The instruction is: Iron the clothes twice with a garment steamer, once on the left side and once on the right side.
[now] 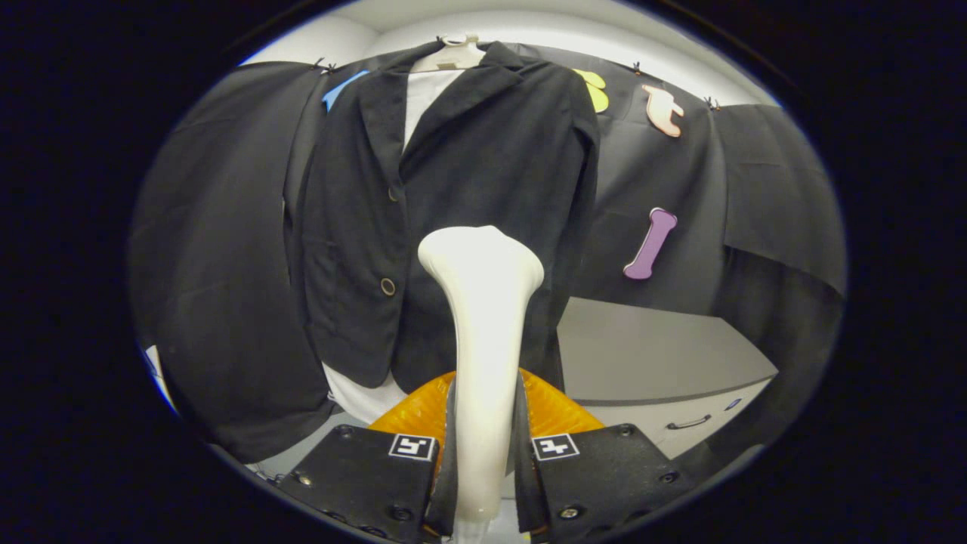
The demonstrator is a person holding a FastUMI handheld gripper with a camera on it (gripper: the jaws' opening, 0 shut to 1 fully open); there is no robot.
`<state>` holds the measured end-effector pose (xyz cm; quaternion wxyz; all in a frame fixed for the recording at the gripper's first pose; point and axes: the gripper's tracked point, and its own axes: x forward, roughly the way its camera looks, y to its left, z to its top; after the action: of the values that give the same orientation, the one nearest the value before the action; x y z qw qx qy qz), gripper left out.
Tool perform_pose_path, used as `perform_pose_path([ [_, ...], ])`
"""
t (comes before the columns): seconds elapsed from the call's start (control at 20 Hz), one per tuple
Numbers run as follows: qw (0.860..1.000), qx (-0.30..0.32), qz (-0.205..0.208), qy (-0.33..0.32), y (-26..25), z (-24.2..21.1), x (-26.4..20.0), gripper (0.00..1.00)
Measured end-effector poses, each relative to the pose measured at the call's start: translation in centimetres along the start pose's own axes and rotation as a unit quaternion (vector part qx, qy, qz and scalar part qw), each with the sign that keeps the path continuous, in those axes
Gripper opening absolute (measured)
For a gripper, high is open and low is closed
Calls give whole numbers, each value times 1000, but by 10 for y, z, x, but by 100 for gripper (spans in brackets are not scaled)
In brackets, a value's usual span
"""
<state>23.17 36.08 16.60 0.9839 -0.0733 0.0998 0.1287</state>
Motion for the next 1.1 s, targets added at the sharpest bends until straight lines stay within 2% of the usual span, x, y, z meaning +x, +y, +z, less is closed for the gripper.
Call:
perform_pose_path([
  [0.65, 996, 8, 16, 86, 22, -94, 31, 33],
  [1.1, 991, 5, 26, 133, 40, -143, 53, 33],
])
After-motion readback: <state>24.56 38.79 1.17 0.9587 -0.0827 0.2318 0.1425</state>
